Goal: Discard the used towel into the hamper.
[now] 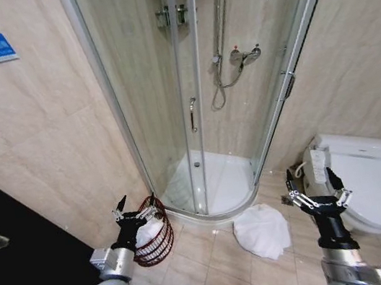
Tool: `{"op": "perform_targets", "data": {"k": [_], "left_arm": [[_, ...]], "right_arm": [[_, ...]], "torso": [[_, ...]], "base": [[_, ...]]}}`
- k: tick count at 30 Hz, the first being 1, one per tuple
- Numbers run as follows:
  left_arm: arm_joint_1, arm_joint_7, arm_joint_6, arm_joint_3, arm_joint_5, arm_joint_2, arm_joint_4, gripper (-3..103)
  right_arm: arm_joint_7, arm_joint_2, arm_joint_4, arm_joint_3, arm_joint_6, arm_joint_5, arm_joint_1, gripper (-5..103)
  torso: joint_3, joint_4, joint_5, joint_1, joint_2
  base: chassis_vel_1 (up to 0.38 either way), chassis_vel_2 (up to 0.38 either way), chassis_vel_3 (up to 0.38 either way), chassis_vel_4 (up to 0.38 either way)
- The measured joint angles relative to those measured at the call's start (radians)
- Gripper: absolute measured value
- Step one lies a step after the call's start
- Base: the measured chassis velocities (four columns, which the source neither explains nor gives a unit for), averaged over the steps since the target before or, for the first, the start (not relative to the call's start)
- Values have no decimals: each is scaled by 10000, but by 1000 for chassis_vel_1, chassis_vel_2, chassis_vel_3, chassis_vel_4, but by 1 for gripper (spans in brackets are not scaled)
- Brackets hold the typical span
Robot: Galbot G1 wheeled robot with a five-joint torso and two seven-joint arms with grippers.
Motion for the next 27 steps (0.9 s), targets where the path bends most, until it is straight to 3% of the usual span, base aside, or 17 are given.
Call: {"op": "perform_targets", "data": {"k": [18,27], "left_arm": [[1,2,0,4,0,-3,0,100],[2,4,0,0,0,-3,-1,100]], "right_arm": [[-56,-11,-128,34,281,1,90,100],[-60,-21,-163,67,482,2,117,100]], "torso": [[1,-1,8,0,-1],[-1,6,2,-2,0]], "base": [[-264,-265,265,265],[-56,-99,124,51]]}}
